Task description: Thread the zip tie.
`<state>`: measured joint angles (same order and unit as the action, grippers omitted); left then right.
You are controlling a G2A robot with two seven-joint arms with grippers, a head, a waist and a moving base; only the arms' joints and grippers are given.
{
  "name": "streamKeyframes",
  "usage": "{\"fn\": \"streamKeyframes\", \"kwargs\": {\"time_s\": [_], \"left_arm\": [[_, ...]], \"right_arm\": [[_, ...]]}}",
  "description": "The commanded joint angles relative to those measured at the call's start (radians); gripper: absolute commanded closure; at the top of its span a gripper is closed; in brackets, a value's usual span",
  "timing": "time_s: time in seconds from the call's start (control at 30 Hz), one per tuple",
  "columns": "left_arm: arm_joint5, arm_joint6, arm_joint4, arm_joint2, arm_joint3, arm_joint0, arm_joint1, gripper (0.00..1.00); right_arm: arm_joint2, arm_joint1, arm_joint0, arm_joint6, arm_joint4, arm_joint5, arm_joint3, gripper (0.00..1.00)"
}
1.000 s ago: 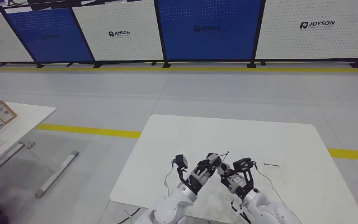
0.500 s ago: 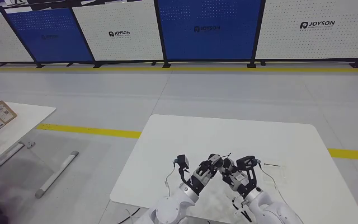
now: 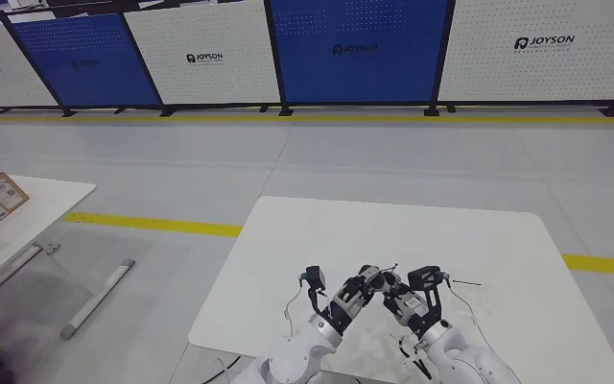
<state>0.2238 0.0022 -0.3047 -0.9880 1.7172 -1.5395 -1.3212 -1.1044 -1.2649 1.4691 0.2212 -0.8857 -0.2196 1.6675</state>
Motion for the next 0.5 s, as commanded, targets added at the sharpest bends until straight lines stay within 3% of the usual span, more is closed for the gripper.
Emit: {"fn": "streamKeyframes", "kwargs": {"time_s": [0.0, 0.47], "left_arm": [[0.004, 0.002, -0.003, -0.001, 0.0, 0.0, 0.0, 1.0], [0.051, -0.004, -0.03, -0.005, 0.014, -0.007, -0.003, 1.0]], "right_arm": [[0.001, 0.0, 0.0, -0.004, -0.001, 0.001, -0.003, 1.0], [0.018, -0.002, -0.01, -0.003, -0.003, -0.012, -0.028, 1.0]]}}
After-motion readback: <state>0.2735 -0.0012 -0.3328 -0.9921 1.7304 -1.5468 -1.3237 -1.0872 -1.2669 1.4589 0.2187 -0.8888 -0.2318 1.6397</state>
